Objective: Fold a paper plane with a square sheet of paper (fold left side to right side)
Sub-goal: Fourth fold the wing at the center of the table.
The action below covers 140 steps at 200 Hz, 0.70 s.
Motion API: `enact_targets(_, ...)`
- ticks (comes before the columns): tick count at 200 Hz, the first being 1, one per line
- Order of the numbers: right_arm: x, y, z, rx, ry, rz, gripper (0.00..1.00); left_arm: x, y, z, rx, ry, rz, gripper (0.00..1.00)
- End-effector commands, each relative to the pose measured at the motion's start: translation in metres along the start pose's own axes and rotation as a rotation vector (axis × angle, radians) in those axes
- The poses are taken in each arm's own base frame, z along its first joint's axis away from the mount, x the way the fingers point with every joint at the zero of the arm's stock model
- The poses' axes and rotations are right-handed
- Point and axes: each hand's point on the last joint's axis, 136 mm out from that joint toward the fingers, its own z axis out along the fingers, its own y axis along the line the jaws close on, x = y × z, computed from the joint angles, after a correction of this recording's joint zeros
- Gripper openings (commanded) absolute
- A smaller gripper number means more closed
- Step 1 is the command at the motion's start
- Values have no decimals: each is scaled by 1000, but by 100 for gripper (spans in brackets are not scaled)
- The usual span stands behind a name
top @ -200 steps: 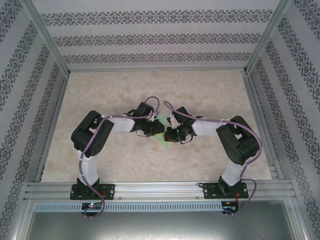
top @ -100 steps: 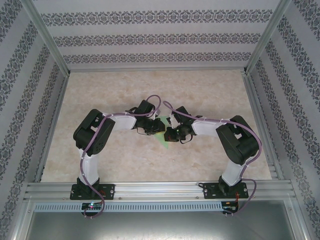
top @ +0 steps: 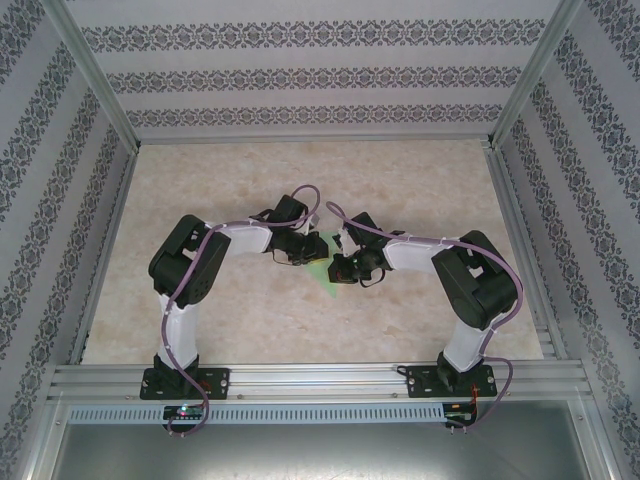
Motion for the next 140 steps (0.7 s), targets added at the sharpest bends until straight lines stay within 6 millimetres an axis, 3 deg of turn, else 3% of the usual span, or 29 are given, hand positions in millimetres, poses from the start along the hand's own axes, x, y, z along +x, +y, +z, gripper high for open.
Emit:
enact_targets(1,55,-64,11,247,169,88,0,-27,31,-3,-88,-67,-6,19)
enact_targets(66,54,-64,11,251,170,83,0,-35,24,-9,-68,-71,6,19)
enact_targets(140,51,-60,8,249,166,83,0,-37,-12,-45,6,-150,80,23)
